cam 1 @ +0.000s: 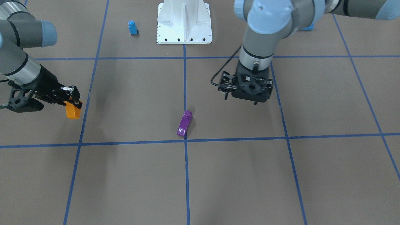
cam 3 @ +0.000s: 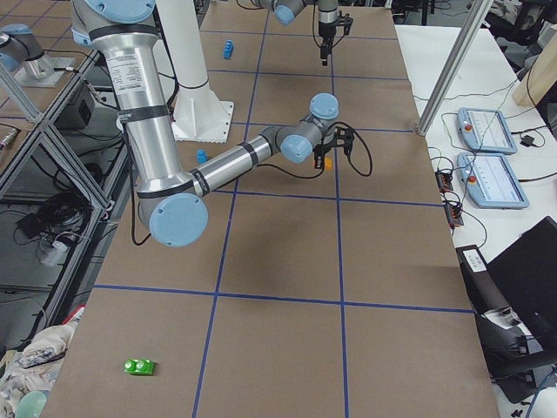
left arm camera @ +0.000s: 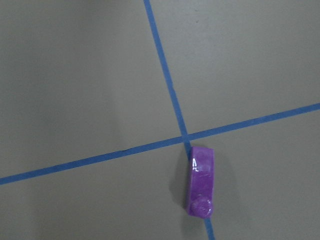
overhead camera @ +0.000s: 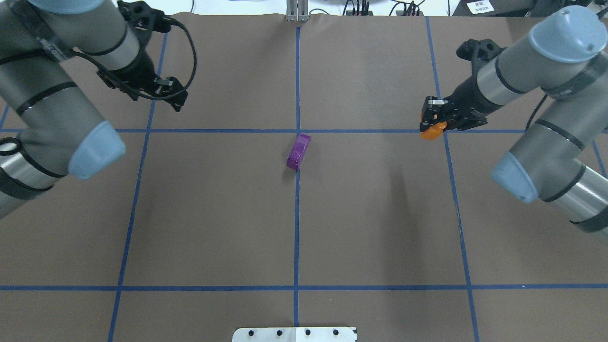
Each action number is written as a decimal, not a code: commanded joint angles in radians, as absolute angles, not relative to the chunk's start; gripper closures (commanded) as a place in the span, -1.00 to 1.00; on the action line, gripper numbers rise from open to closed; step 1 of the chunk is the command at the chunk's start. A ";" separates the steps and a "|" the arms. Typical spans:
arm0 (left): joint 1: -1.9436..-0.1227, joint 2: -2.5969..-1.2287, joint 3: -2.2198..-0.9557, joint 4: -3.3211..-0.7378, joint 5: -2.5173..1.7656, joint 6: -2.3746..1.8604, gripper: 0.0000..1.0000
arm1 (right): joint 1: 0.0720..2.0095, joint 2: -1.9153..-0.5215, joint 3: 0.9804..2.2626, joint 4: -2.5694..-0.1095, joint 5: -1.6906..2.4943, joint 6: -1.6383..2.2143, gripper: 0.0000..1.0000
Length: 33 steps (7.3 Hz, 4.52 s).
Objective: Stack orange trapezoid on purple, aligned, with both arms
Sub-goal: 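Carry the orange block over the purple block while left arm withdraws, then lower the orange block onto the purple block with the right gripper, then adjust the orange block to align it on the purple block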
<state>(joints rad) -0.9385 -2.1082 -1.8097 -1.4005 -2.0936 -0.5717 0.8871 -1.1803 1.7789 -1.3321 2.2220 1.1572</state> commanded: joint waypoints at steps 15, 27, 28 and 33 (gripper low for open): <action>-1.164 -1.812 -1.798 -1.474 -2.146 -0.198 -1.00 | 0.584 -0.589 1.292 -1.571 1.957 1.640 1.00; -1.164 -1.802 -1.775 -1.505 -2.146 -0.198 -1.00 | 0.557 -0.600 1.276 -1.568 1.904 1.621 1.00; -1.164 -1.802 -1.772 -1.505 -2.146 -0.198 -1.00 | 0.557 -0.598 1.276 -1.566 1.901 1.614 1.00; -1.164 -1.802 -1.767 -1.505 -2.146 -0.198 -1.00 | 0.557 -0.600 1.272 -1.565 1.876 1.559 1.00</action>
<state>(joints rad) -1.1636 -1.8024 -1.7676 -1.5048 -2.1460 -0.1979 0.5580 -0.5985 1.2749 -1.5647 1.8786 1.5693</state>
